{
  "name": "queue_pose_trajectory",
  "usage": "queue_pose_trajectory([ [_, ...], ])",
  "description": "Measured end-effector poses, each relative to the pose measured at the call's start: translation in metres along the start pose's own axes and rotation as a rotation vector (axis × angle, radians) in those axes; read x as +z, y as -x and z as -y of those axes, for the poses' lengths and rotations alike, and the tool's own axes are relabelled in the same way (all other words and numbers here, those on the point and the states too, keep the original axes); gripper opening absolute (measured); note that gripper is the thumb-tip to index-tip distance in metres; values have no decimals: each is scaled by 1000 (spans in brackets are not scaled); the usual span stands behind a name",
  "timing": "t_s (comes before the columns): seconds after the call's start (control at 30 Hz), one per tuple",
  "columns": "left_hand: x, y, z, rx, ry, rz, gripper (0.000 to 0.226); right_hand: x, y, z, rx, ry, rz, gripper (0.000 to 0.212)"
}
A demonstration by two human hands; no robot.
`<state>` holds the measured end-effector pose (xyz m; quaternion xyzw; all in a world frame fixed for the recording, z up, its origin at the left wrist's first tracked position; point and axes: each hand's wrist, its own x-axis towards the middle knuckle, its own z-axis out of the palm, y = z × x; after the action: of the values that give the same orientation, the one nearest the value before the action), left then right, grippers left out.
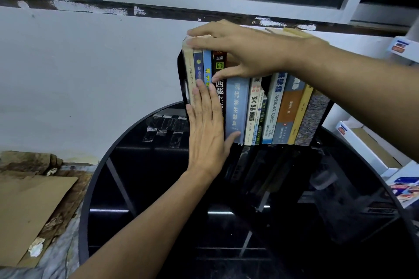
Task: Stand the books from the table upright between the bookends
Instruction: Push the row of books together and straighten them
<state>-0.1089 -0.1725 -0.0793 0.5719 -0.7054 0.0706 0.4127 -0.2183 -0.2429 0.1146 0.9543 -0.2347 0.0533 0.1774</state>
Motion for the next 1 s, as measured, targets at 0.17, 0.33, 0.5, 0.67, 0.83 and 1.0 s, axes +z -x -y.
queue_pose_trajectory([
  [0.17, 3, -3, -4, 30, -16, -12, 116, -3, 24, -2, 146, -76, 25, 101],
  [0.33, 7, -4, -4, 71, -59, -30, 111, -10, 52, 0, 216, 25, -45, 93],
  [0.5, 11, -10, -8, 82, -97, -22, 104, 0, 72, -5, 136, 122, -122, 66],
  [0.67, 15, -11, -8, 81, -132, -31, 104, 5, 73, -6, 153, 105, -189, 60],
  [0.83, 17, -12, -8, 80, -139, -46, 106, 9, 73, -7, 162, 71, -207, 56],
  [1.0, 19, -12, -9, 70, -158, -62, 105, 11, 73, -7, 168, 90, -230, 56],
])
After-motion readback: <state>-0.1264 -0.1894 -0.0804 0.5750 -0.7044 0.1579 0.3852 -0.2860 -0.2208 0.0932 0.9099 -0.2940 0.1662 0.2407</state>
